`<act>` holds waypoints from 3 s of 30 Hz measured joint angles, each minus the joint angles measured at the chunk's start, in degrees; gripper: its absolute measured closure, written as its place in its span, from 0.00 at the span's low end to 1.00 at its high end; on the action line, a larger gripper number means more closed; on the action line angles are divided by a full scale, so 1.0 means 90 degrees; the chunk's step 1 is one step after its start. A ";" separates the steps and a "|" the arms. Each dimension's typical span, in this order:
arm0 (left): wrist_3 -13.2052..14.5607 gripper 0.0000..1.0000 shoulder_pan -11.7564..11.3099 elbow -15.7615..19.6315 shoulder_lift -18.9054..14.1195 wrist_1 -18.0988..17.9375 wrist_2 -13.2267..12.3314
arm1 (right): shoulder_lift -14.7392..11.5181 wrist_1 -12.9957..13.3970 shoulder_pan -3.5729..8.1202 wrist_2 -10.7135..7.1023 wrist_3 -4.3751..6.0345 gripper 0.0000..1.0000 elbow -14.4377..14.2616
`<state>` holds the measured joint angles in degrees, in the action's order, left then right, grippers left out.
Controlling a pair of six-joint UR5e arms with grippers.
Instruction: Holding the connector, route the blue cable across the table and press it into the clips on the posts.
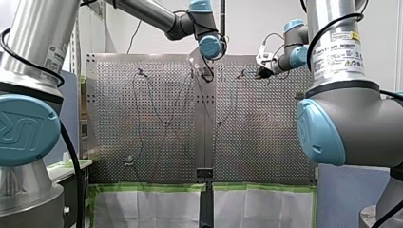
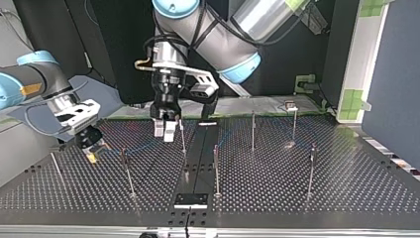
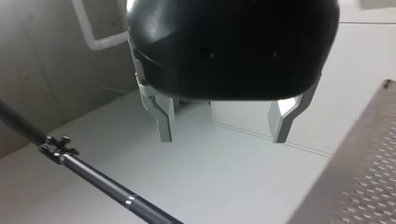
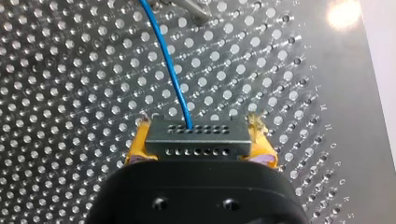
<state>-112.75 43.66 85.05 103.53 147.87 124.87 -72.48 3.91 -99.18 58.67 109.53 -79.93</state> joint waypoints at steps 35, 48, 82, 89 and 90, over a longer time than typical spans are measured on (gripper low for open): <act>-0.0127 0.00 0.0025 0.2047 0.1253 -0.2049 0.0321 | 0.0001 -0.0004 0.0032 0.0053 0.0000 1.00 -0.0002; -0.0052 0.00 0.0024 0.2780 0.1254 -0.2780 0.0312 | 0.0001 0.0003 0.0071 0.0132 0.0000 1.00 -0.0001; 0.0974 0.00 -0.1027 0.4838 0.1257 -0.3394 0.0058 | 0.0011 0.0000 0.0133 0.0141 -0.0002 1.00 -0.0001; 0.1001 0.00 -0.1012 0.5225 0.1257 -0.3393 0.0040 | 0.0016 -0.0001 0.0145 0.0187 -0.0016 1.00 -0.0004; 0.1002 0.00 -0.1009 0.5281 0.1258 -0.3392 0.0039 | 0.0017 0.0001 0.0148 0.0191 -0.0017 1.00 -0.0004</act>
<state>-103.73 34.57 132.58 114.85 117.34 125.22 -72.33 3.92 -97.84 60.39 109.37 -79.96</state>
